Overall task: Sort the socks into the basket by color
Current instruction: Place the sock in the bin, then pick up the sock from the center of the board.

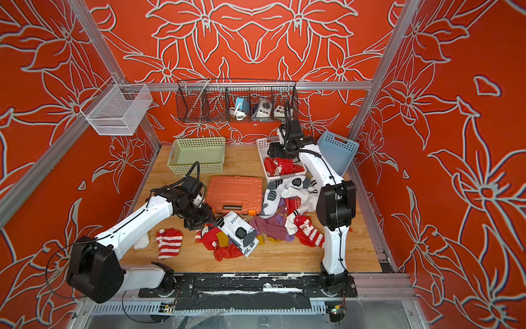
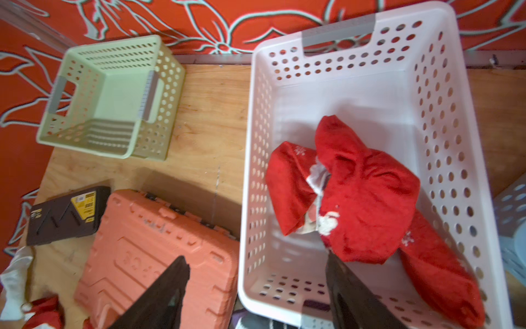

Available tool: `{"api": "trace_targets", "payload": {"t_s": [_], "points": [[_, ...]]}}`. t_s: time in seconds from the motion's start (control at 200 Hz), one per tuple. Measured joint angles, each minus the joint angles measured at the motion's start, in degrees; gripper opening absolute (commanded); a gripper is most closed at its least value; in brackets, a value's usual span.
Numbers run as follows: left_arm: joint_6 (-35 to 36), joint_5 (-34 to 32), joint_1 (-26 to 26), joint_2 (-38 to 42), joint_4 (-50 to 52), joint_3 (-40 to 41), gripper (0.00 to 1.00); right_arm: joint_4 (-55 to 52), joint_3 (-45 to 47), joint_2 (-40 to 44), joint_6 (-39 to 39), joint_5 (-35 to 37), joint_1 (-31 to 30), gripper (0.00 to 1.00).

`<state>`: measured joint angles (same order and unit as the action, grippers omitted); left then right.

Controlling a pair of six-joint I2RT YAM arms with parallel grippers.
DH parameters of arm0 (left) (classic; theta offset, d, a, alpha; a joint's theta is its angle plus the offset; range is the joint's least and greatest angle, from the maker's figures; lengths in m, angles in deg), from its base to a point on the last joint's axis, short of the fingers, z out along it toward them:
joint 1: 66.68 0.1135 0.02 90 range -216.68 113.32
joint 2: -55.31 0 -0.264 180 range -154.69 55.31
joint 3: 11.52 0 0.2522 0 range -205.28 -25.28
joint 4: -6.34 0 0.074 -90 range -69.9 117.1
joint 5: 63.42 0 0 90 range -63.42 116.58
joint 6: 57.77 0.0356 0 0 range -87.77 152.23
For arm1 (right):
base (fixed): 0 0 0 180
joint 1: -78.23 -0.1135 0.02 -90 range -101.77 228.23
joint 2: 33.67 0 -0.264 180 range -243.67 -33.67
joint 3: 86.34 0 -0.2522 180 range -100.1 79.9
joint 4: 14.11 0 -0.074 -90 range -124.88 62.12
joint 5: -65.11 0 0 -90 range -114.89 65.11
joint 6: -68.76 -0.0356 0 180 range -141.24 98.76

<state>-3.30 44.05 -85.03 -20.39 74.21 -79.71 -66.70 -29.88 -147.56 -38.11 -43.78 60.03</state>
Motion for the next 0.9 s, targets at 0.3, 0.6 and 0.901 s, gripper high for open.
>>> {"api": "trace_targets", "payload": {"t_s": [0.3, 0.6, 0.901], "points": [[-3.43, -3.76, -0.04, -2.05, -2.34, 6.43, 0.55, 1.05, 11.85, 11.26, -1.07, -0.24, -4.0, 0.77], [-6.34, -7.19, -1.29, -5.79, -9.22, 10.1, 0.61, 1.57, 17.42, 16.83, -1.66, -0.52, -5.88, 0.77], [-6.75, -10.6, -4.68, -9.11, -12.0, 9.92, 0.51, 2.08, 19.8, 18.82, -1.73, -0.68, -5.95, 0.77]]}}
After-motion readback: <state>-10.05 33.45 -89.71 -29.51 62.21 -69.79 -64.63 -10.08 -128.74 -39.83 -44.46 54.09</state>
